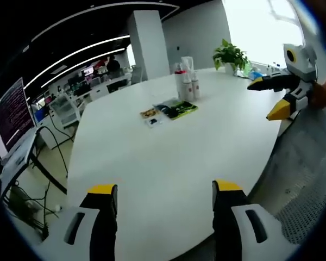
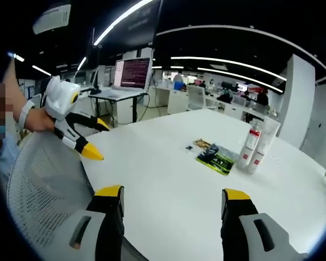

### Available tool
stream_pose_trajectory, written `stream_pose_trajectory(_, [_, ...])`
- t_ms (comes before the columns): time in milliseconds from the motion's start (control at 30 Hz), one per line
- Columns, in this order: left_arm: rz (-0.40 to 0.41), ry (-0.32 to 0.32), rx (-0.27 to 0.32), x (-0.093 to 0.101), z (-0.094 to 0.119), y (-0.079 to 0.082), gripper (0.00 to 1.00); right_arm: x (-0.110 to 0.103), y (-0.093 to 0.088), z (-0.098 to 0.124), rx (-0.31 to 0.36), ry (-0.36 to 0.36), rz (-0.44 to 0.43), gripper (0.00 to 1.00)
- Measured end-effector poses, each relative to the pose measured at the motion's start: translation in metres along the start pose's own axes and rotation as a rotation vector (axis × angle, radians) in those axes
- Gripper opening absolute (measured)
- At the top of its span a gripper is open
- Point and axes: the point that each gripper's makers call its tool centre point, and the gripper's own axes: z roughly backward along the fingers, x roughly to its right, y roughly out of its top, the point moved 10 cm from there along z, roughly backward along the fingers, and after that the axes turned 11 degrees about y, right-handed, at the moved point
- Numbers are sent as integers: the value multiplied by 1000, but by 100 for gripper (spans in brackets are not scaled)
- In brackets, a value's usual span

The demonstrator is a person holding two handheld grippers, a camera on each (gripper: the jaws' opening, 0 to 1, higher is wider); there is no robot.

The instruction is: Arrange the skincare products in the storage area until every visible bottle or jar stands upright without overlapping.

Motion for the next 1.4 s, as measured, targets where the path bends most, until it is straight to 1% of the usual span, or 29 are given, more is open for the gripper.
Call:
stream_pose_trajectory(100, [31, 2, 17, 1, 0, 3, 79, 0, -1, 0, -7, 3, -1, 73])
stream_pose_trajectory(167, [75, -5, 35, 0, 1, 5, 82, 1, -3, -2, -14, -1, -12, 75])
stream_pose_trajectory(233, [128, -17, 44, 0, 0, 6, 87, 4, -4, -4, -30, -11, -21, 79])
stream_pose_trajectory(300, [174, -32, 65, 1, -1, 9, 95, 7, -5, -3, -29, -28, -35, 84])
stream_pose_trajectory(367, [163, -35, 72, 1, 0, 9, 97, 11, -5, -1, -8, -52, -57, 88])
stream_pose_trajectory(400, [159, -34, 85, 2, 1, 11, 99, 13, -4, 0, 6, -66, -63, 91])
stream_pose_trajectory(467, [156, -40, 95, 3, 1, 11, 99, 17, -3, 1, 36, -92, -81, 100])
stream_pose_trajectory(533, [147, -51, 110, 4, 1, 13, 99, 20, -2, 4, 53, -110, -85, 99])
stream_pose_trajectory(600, [141, -54, 118, 5, 1, 14, 99, 23, -2, 6, 70, -123, -110, 99])
stream_pose_trajectory(800, [114, -45, 114, 5, 1, 14, 99, 23, -2, 7, 68, -137, -96, 99])
stream_pose_trajectory(1033, [105, -36, 102, 3, 0, 12, 99, 21, -2, 3, 51, -121, -94, 99])
stream_pose_trajectory(1167, [114, -36, 111, 2, 1, 12, 99, 16, 0, 1, 50, -92, -86, 99])
stream_pose_trajectory(1233, [110, -37, 116, 2, 1, 13, 99, 17, 0, 2, 49, -99, -82, 99])
stream_pose_trajectory(1333, [114, -36, 120, 1, 1, 13, 99, 21, 0, 3, 58, -118, -110, 99])
stream_pose_trajectory(1400, [116, -37, 123, 1, 2, 13, 99, 20, 1, 3, 60, -117, -110, 99])
